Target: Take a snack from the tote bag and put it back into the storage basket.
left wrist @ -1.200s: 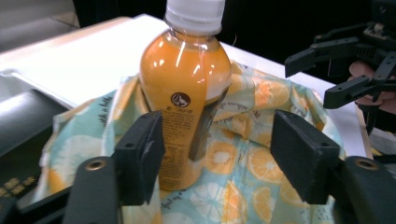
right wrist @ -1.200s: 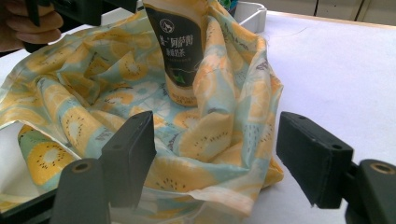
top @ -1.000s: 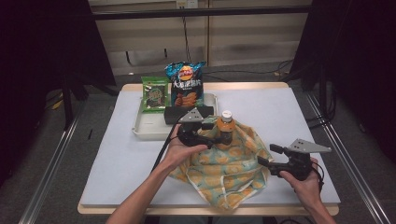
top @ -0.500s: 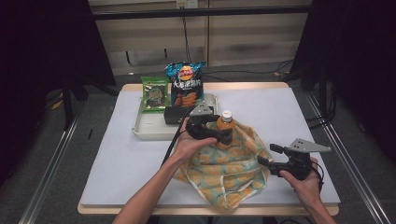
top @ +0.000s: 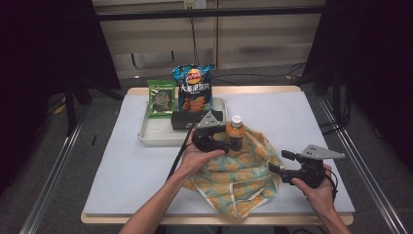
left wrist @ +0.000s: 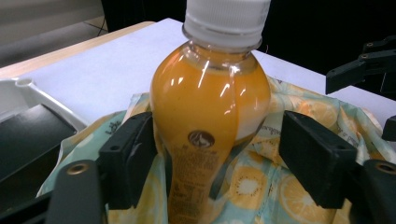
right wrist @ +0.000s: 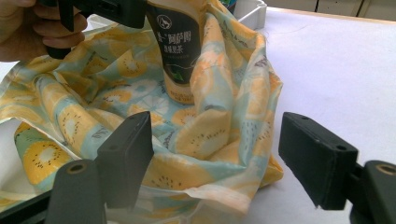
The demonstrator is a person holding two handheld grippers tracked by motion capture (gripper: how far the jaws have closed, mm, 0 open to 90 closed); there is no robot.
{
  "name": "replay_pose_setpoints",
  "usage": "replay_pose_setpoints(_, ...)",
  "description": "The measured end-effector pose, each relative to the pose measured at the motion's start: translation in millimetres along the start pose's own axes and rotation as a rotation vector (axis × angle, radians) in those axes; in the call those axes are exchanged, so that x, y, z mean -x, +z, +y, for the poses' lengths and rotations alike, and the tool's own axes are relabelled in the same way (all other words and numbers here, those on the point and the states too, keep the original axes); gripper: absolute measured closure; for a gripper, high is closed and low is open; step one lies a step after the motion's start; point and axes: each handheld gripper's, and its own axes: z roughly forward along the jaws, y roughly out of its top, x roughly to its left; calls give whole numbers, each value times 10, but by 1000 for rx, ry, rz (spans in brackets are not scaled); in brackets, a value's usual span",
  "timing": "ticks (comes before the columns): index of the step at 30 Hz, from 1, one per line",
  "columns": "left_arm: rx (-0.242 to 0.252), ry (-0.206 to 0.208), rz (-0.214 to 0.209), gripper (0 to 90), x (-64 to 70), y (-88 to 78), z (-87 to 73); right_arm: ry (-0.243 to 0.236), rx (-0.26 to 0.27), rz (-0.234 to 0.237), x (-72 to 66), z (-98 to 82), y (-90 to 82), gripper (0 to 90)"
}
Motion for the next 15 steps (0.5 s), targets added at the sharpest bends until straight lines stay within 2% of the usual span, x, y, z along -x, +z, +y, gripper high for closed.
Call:
replay_pose_setpoints(4, 13, -13, 2, 353, 7, -26, -52, -3, -1, 3, -20, 1, 4, 260)
replay_pose_setpoints(5, -2, -13, 11, 390, 7, -18, -73, -1, -3, 3, -16, 0, 11, 258)
replay_pose_setpoints(6, -2, -25, -8, 382, 3, 4, -91, -1, -4, 2, -12, -1, 17, 257)
replay_pose_setpoints(9, -19, -39, -19, 337, -9, 64, -102, -1, -5, 5, -11, -1, 21, 256)
replay_pose_setpoints(13, -25, -39, -10, 273, -4, 168, -70, 4, -4, 2, -4, 0, 15, 254)
replay_pose_setpoints(15, -26, -59, -11, 261, -20, 232, -62, 2, -2, 2, -4, 0, 14, 254)
